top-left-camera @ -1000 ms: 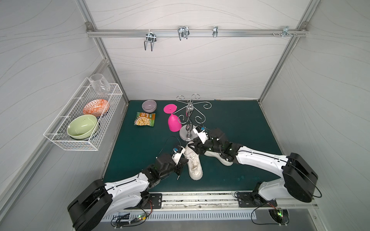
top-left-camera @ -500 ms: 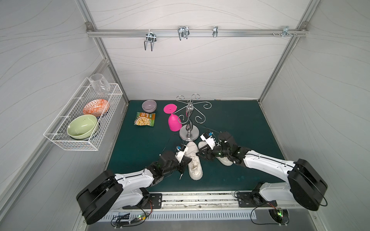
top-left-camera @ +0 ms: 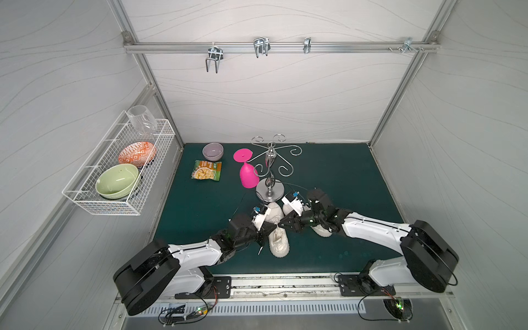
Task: Tie the shoes
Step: Wrap the shoelace around the shoelace.
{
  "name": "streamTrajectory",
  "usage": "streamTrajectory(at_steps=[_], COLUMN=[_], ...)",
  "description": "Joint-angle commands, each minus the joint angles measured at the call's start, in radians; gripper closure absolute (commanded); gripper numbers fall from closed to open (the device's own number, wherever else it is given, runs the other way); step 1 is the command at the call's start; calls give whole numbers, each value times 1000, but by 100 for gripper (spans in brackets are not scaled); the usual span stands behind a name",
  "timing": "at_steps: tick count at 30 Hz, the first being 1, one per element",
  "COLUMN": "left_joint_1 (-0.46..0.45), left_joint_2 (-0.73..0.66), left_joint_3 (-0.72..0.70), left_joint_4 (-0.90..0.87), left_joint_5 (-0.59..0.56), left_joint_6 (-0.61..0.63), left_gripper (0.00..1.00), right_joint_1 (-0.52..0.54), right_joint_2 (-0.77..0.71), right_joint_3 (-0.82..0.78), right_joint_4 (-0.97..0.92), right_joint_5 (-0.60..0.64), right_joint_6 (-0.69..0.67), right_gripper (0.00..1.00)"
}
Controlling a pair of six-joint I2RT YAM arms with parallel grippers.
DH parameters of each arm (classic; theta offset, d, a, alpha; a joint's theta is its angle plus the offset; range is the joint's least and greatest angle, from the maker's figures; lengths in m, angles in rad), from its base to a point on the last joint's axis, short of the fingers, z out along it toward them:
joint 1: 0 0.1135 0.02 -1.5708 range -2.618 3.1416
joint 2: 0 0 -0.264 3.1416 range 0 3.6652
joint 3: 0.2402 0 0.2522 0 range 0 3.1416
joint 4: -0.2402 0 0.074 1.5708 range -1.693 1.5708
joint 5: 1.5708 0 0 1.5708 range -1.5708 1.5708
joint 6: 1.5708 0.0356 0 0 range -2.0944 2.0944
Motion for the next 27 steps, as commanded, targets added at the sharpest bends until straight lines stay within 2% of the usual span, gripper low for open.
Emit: streamTrajectory(at_steps=[1, 14, 16, 18, 21, 24, 26, 27], left_joint_1=[-6, -6, -6, -7, -8, -8, -8, -8], left_joint_2=[0, 13, 14, 15, 16, 17, 15, 13], left_joint_3=[39, 44, 45, 44, 44, 44, 43, 42], left_joint_4=[63, 77, 81, 84, 83, 81, 73, 64], left_joint_5=[23, 35, 36, 38, 40, 38, 29, 19], left_joint_6=[6, -1, -4, -5, -3, -5, -10, -17], left_gripper=[100, 100, 100, 100, 100, 100, 100, 100], right_joint_1=[1, 18, 19, 21, 21, 22, 21, 21], right_joint_2=[21, 90, 94, 97, 101, 103, 97, 93], right_joint_3=[28, 58, 60, 57, 59, 59, 56, 54], right_joint_4=[3, 25, 28, 29, 36, 43, 43, 42], right_joint_5=[-27, -61, -60, -54, -49, -35, -14, -2], right_joint_6=[-7, -5, -4, 0, 6, 11, 9, 10], right_gripper=[70, 84, 83, 75, 74, 84, 97, 100])
